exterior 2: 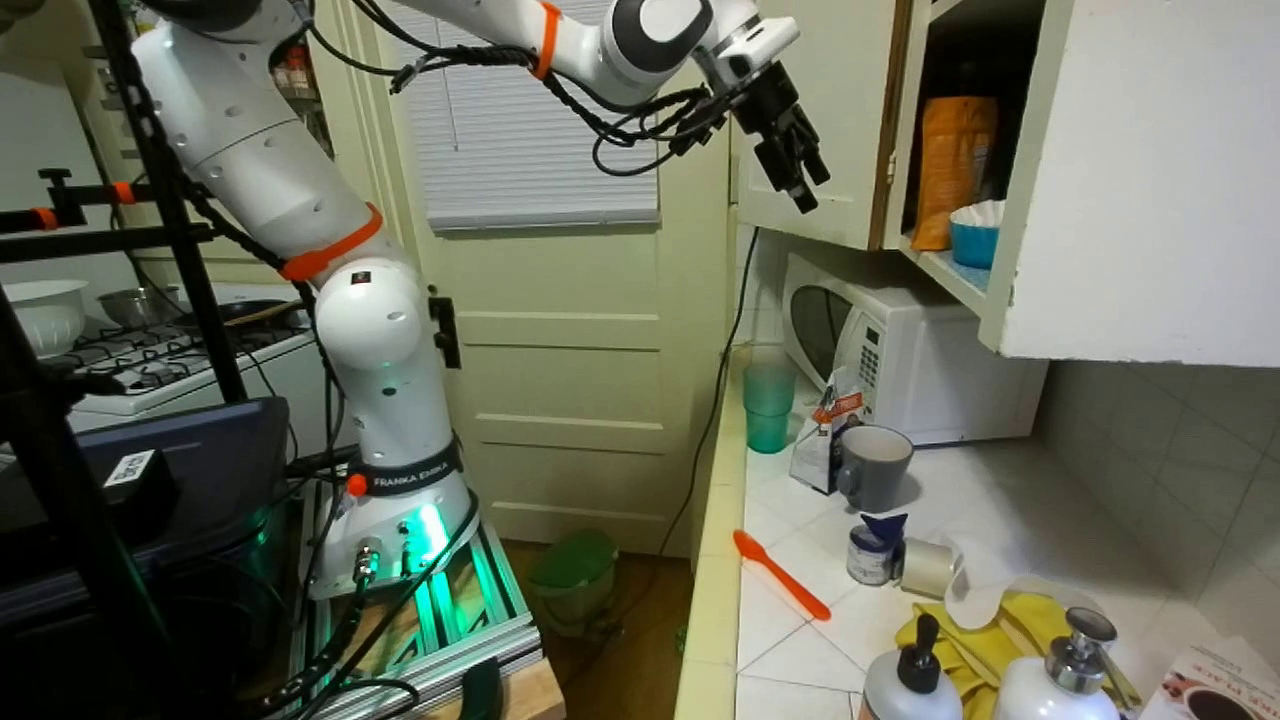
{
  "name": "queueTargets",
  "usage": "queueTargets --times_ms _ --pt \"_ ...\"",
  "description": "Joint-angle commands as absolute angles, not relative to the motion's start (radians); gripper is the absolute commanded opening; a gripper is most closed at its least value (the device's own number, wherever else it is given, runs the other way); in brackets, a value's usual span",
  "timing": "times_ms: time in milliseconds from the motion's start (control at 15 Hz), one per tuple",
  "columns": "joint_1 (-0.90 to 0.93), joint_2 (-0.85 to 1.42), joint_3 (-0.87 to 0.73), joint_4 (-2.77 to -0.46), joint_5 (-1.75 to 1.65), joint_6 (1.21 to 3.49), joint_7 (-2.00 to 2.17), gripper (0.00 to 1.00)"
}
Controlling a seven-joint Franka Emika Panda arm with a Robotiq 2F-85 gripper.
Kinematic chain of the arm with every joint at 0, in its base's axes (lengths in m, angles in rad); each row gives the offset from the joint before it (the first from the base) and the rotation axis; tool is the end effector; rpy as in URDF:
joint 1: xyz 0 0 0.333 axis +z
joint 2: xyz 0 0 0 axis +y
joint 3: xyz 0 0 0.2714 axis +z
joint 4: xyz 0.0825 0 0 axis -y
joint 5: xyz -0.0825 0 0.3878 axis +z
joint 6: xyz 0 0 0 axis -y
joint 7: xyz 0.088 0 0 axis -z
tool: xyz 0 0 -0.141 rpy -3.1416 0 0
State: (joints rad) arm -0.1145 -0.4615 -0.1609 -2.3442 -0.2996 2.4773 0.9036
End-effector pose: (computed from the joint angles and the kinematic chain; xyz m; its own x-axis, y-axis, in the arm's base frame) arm 0.4793 -0.1448 0.5021 0.3957 -0.7710 0.4990 -0.7611 -0.5794 -0.2916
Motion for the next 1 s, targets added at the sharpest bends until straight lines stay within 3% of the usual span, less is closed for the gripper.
queueTargets --times_ms 0,333,933 --pt "-0.132 -0.427 -0.188 -2.381 -0.163 2.498 0.659 1.0" --pt "-0.161 -0.333 -0.199 -2.393 -0.073 2.476 0.357 1.0" --pt "-0.192 -0.268 -0.178 -2.383 -0.085 2.48 0.275 1.0"
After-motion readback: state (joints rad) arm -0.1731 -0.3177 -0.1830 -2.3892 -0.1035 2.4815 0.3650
